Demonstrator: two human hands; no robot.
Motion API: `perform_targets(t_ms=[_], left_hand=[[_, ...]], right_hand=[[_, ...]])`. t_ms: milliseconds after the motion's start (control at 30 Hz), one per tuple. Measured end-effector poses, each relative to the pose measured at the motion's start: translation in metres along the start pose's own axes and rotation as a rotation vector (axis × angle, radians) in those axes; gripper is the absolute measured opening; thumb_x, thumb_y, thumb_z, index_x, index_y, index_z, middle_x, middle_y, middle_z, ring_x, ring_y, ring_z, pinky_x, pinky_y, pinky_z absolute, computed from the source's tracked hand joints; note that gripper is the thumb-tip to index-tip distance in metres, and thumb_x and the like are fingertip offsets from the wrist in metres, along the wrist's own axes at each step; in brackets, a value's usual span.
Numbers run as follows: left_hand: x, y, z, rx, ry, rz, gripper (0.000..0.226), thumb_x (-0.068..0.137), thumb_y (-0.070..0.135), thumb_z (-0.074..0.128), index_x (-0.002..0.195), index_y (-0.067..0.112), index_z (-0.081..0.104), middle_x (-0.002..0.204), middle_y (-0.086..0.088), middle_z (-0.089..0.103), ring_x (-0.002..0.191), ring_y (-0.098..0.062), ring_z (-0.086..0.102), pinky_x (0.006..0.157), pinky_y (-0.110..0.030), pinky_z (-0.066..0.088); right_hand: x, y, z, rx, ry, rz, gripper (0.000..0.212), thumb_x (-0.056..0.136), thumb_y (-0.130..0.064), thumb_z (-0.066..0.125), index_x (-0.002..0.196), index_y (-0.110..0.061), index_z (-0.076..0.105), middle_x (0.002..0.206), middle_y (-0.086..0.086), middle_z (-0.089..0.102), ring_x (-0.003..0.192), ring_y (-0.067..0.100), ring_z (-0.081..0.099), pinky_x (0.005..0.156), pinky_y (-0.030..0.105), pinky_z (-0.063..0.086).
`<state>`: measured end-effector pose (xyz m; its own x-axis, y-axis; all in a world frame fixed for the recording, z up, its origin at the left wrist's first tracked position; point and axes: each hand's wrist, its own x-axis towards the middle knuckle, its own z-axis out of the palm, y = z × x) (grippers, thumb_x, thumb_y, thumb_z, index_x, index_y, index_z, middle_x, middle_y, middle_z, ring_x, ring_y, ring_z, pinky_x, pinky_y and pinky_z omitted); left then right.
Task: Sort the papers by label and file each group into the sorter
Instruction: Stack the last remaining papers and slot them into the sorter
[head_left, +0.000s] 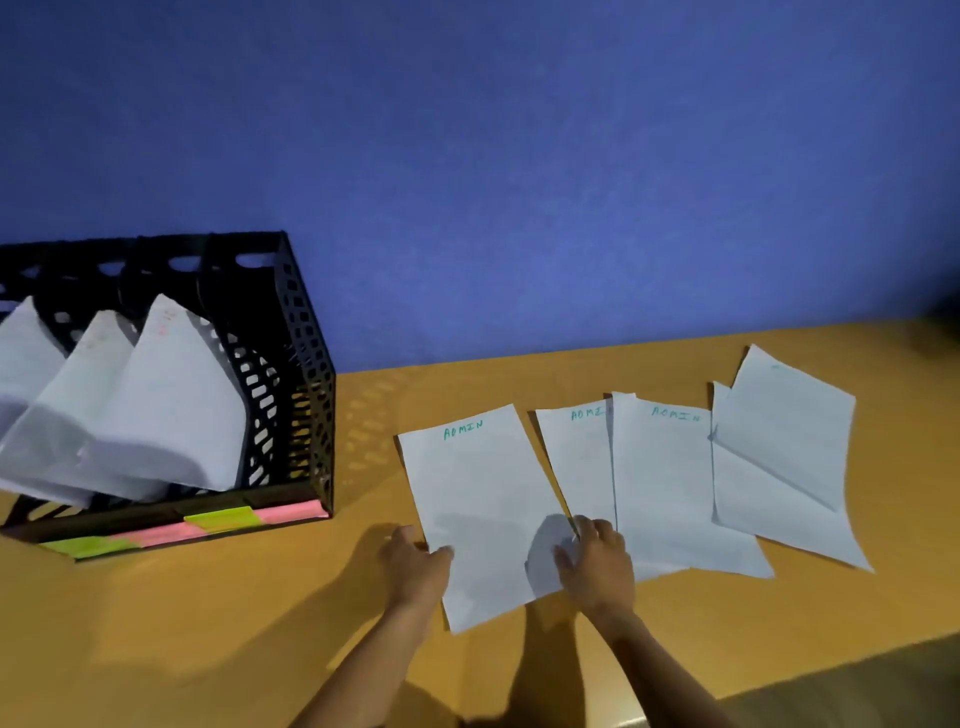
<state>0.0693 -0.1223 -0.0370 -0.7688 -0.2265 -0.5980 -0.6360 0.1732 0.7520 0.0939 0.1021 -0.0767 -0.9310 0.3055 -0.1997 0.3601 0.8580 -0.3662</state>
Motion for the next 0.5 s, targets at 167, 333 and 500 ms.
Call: perform_targets(t_ms=[167,333,500], left_hand=[[-0.006,0.000,0.015,-0.104,0.078,-0.072,0.027,0.082,0.000,0.065,0.097,0.015,0.048,0.098,-0.004,0.045,0.071,-0.023,0.056,0.070,-0.048,0.057],[-0.006,-0.004,0.019,-0.134,0.092,-0.137,0.057,0.084,-0.001,0.065,0.133,0.010,0.039,0.105,-0.013,0.056,0.077,-0.028,0.057,0.068,-0.040,0.054],[-0.006,-0.009,0.018,-0.124,0.075,-0.119,0.059,0.086,-0.001,0.065,0.138,0.009,0.039,0.090,-0.008,0.057,0.077,-0.024,0.055,0.066,-0.035,0.045]], right_hand=[[-0.003,0.011,0.011,-0.005,-0.098,-0.085,0.049,0.095,-0.034,0.056,0.140,-0.021,0.044,0.140,0.000,0.045,0.126,0.022,0.043,0.102,0.032,0.044],[-0.001,0.014,0.013,0.076,-0.113,-0.062,0.050,0.093,-0.025,0.061,0.140,-0.022,0.044,0.141,0.001,0.044,0.128,0.021,0.040,0.100,0.033,0.048],[0.005,0.014,0.009,0.128,-0.164,-0.049,0.062,0.090,-0.019,0.066,0.144,-0.025,0.037,0.141,0.001,0.043,0.129,0.021,0.043,0.096,0.032,0.051]])
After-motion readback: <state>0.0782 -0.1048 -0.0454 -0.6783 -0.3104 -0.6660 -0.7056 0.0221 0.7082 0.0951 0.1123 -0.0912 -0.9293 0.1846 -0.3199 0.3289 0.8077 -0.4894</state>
